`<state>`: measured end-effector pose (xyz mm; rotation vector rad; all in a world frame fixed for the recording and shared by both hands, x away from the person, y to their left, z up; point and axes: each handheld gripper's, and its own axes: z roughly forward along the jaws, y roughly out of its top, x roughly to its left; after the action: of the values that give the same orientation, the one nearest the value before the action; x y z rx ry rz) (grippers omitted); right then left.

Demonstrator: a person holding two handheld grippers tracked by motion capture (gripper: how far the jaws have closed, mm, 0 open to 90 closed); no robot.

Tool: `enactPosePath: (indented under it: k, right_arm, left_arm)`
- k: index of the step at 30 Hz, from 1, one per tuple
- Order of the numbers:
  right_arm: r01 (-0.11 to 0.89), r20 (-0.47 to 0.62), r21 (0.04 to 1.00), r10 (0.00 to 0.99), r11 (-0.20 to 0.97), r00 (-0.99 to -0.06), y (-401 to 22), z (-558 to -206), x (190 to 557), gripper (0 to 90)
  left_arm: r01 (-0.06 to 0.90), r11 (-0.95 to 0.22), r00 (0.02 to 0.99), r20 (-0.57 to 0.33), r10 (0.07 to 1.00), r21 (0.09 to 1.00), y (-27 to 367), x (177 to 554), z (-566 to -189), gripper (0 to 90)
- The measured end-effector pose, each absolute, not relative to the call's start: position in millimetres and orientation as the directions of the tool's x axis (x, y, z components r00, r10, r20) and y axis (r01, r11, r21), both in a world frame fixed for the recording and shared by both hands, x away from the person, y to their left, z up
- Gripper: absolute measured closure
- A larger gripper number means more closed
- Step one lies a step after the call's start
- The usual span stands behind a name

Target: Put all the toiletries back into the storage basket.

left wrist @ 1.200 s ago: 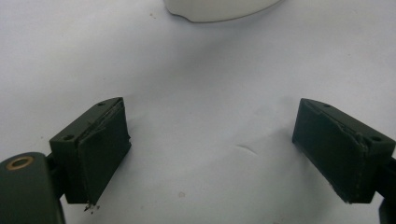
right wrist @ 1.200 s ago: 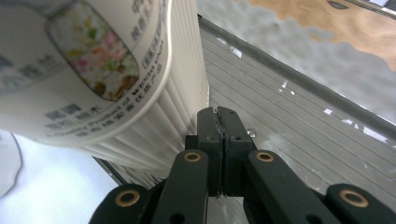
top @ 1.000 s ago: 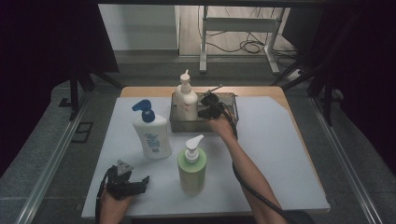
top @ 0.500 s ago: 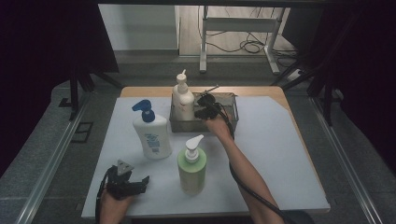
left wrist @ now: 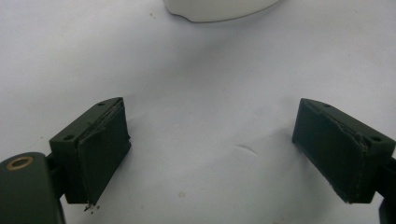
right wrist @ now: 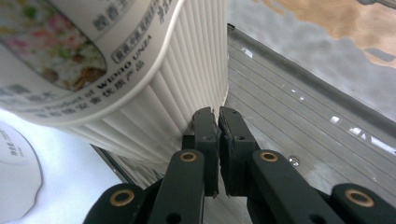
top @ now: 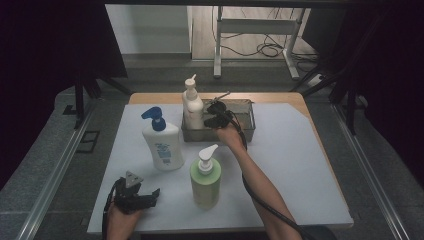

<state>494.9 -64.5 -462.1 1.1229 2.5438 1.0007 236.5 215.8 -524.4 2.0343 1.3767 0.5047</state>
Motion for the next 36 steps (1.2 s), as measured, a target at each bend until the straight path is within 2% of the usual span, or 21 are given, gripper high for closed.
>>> enactPosePath:
  k: [36]
  right_arm:
    - [0.553, 0.113, 0.676, 0.674, 0.487, -0.730, -48.5, -457.0, 484.8, 87.4]
  left_arm:
    - [0.686, -0.262, 0.382, -0.031, 0.924, 0.679, 215.8, 236.8, -524.3, 10.3]
